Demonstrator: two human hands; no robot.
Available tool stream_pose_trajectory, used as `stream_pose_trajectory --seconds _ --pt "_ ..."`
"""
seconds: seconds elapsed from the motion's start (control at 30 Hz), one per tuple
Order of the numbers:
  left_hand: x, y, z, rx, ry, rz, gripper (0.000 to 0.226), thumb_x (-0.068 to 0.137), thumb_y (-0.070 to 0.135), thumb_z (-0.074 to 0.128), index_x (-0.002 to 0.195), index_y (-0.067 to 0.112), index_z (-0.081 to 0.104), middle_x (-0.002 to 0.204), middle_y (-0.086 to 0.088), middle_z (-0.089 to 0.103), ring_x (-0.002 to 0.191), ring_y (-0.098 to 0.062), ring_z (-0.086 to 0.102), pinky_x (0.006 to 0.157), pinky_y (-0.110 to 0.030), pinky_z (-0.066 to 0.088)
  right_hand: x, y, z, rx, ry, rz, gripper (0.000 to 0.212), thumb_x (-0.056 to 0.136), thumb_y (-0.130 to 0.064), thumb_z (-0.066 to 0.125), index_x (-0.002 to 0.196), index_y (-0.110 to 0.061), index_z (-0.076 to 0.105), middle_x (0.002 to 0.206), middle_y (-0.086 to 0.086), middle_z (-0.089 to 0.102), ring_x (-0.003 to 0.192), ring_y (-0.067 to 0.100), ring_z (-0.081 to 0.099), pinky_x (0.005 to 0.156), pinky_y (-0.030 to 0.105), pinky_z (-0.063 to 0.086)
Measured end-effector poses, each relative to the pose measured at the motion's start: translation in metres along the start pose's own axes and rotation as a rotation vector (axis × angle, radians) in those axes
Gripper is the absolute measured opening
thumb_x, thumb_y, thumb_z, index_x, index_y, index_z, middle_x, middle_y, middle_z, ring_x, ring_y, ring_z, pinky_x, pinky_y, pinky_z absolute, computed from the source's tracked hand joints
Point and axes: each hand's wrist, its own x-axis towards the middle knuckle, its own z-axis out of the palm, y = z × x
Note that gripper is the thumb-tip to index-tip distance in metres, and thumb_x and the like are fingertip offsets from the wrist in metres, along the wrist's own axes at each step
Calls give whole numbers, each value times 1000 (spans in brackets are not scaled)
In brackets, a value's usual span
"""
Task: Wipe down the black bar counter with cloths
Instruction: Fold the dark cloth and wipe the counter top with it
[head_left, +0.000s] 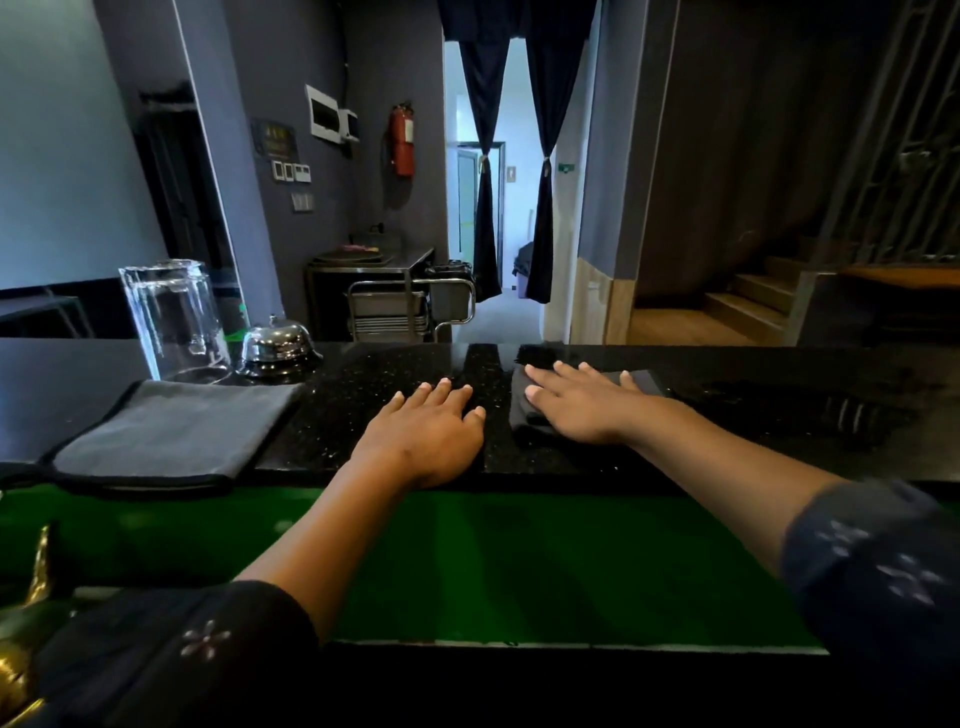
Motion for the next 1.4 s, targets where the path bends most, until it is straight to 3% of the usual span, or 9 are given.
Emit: stream_pose_trajectory --seconds 0.23,0.4,0.5,0.77,0.87,0.97,1.07,1.2,1.4 --pt "-1 -5 -2 -6 -4 32 55 101 47 15 153 31 10 161 6 3 147 -12 0 119 -37 -1 90 8 -7 -3 -7 -10 61 98 -63 12 154 -42 8 165 0 1 151 30 -1 115 64 -5" --pt "2 -4 0 9 20 24 56 100 47 16 153 31 9 161 5 2 147 -12 -1 119 -37 -1 99 97 -25 -9 14 290 61 97 -65 9 154 -43 8 165 1 0 151 31 -1 114 67 -4" --pt "5 -4 1 15 12 20 56 100 46 16 153 30 8 161 4 1 148 -14 0 119 -38 -1 95 94 -28 -39 -5 317 60 97 -63 9 154 -43 7 165 1 -2 151 31 -3 114 67 -4" --pt "2 -1 -6 9 -23 0 54 101 40 10 153 25 10 161 0 4 148 -18 3 118 -42 1 40 -26 -3 -27 -13 -85 59 98 -62 13 154 -44 9 165 -1 2 151 29 -1 115 62 -7" --pt "-2 0 -5 -11 -19 -2 54 101 40 8 153 25 12 161 0 5 148 -17 4 118 -41 1 -5 -26 5 -22 -16 -208 58 99 -62 14 154 -45 9 165 -5 3 151 23 1 117 58 -5" --pt "-4 -1 -2 -36 -14 -8 54 101 42 9 153 25 13 161 1 5 148 -16 3 118 -40 0 -30 17 0 -8 -9 -186 55 100 -59 16 153 -46 9 164 -8 3 151 20 2 117 55 -3" --pt "1 -1 -1 -30 -4 -16 56 100 45 12 153 26 12 161 2 4 148 -18 3 119 -41 1 -23 62 -11 8 11 20 55 100 -59 14 153 -45 9 165 -5 3 151 23 2 116 57 -3" --pt "7 -1 -1 -11 -5 -21 56 100 45 14 153 27 11 161 1 4 148 -19 3 119 -42 1 3 52 -11 -10 45 191 57 100 -58 12 155 -42 7 165 1 0 151 29 -1 116 62 -4" --pt "8 -4 -1 39 -33 -9 55 101 40 12 154 24 9 161 -1 2 148 -20 3 117 -44 1 -25 -36 8 -37 25 -123 58 100 -59 13 155 -41 6 165 -2 0 151 26 0 117 59 -6"
